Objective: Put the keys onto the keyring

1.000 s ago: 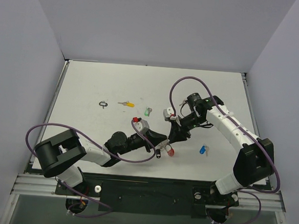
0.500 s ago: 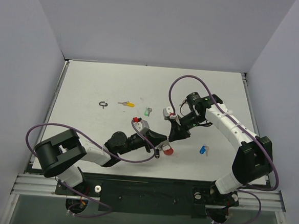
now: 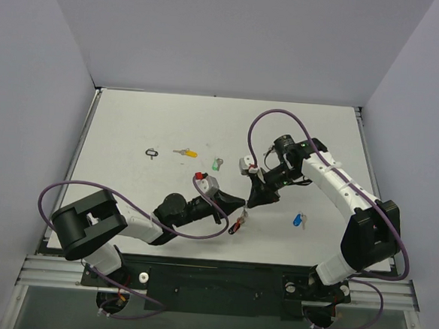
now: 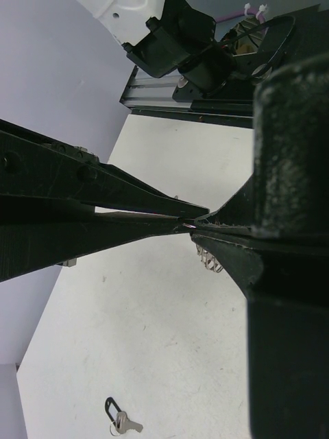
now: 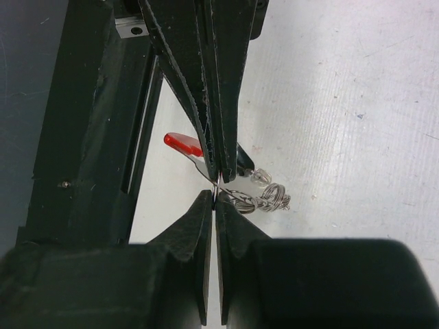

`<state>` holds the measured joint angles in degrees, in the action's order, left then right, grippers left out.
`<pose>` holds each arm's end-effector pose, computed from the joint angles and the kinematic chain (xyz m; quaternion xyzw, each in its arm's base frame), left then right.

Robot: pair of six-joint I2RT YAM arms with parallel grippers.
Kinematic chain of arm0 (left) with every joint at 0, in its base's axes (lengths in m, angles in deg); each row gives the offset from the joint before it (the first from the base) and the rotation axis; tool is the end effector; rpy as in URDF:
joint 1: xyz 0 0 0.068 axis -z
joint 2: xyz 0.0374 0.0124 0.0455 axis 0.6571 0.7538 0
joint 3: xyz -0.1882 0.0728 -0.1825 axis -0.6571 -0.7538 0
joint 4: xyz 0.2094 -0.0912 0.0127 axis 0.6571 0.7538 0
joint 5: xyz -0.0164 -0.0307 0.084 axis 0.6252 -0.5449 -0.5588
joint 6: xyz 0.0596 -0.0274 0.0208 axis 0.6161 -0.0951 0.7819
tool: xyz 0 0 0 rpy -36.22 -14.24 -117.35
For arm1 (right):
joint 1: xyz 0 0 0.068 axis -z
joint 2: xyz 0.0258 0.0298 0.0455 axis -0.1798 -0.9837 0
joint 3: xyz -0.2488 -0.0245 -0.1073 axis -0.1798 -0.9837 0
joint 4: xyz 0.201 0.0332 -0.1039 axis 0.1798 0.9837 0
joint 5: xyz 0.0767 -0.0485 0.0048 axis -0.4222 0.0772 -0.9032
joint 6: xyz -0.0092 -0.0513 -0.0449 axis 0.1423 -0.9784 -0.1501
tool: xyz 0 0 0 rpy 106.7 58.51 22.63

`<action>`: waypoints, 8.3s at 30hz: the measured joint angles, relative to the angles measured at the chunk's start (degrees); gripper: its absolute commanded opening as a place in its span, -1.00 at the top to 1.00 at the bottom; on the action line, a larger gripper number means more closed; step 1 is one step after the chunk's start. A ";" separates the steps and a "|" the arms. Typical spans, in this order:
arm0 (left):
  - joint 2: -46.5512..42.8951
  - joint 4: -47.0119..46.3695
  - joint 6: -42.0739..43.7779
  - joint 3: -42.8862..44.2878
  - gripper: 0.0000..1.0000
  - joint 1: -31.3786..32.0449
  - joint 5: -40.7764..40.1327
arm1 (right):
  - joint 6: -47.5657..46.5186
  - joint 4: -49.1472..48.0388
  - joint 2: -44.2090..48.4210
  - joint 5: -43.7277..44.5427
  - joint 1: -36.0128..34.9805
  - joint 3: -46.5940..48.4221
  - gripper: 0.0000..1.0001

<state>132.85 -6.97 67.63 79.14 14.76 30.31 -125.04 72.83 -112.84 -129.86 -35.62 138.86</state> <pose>0.1494 -0.2386 0.2293 0.2705 0.5896 -0.5111 0.5638 0.2175 0.1561 0.2707 -0.6863 0.5145 0.4065 0.3147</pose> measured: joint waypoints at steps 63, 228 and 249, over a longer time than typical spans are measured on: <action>4.66 0.44 12.85 1.88 0.26 4.85 -3.96 | 22.71 21.03 -13.27 45.99 -18.05 23.67 1.00; -5.20 0.76 6.62 -5.75 -0.03 5.70 -10.21 | 5.25 13.05 -4.87 21.14 -8.22 17.77 1.00; -5.66 5.62 17.31 -0.39 0.15 9.09 -13.66 | 15.15 19.76 -12.39 39.12 -14.53 25.35 1.00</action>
<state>127.19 -1.35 84.95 78.74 23.85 16.65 -109.90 92.59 -125.23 -90.74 -50.15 164.21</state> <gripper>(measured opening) 0.431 0.004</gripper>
